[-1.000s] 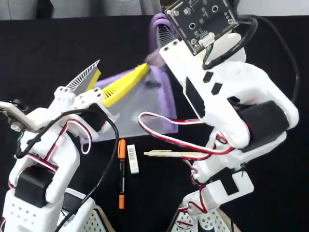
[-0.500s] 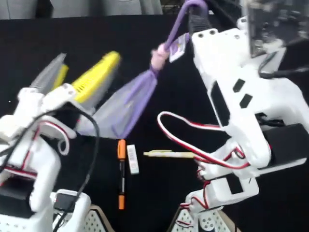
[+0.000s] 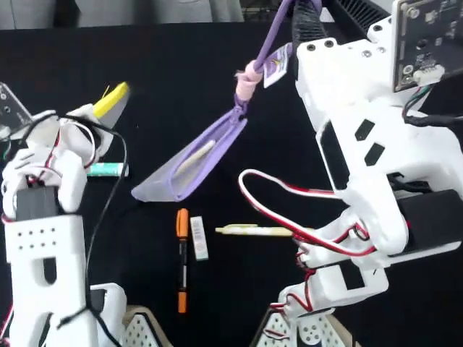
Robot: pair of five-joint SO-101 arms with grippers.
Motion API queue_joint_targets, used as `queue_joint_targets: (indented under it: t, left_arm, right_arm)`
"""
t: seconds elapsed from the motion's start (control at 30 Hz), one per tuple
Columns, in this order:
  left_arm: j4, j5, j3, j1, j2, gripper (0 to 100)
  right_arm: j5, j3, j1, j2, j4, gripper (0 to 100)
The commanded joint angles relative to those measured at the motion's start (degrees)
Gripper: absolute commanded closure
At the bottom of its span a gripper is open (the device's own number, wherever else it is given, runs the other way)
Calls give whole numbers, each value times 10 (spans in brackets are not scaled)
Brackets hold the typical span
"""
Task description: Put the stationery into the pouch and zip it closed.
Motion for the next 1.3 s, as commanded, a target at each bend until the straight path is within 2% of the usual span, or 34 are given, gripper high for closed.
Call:
queue_joint_targets:
  t: [0.0,0.4,0.8,0.97,1.27]
  left_arm:
    - [1,-37,-2,-30,54,597]
    - [5,-324,-6,-81,235,597]
    - [5,-648,-7,-43,353,597]
    - [-4,-693,-44,-35,415,597]
    - [2,-691,-178,-58,537,597]
  right_arm:
    - [-7,-31,7,-8,-16,987]
    - [-7,-28,49,-8,-21,987]
    - [-7,-29,49,4,-19,987]
    - [-7,-32,49,33,-32,987]
    - [-7,-32,49,44,-39,987]
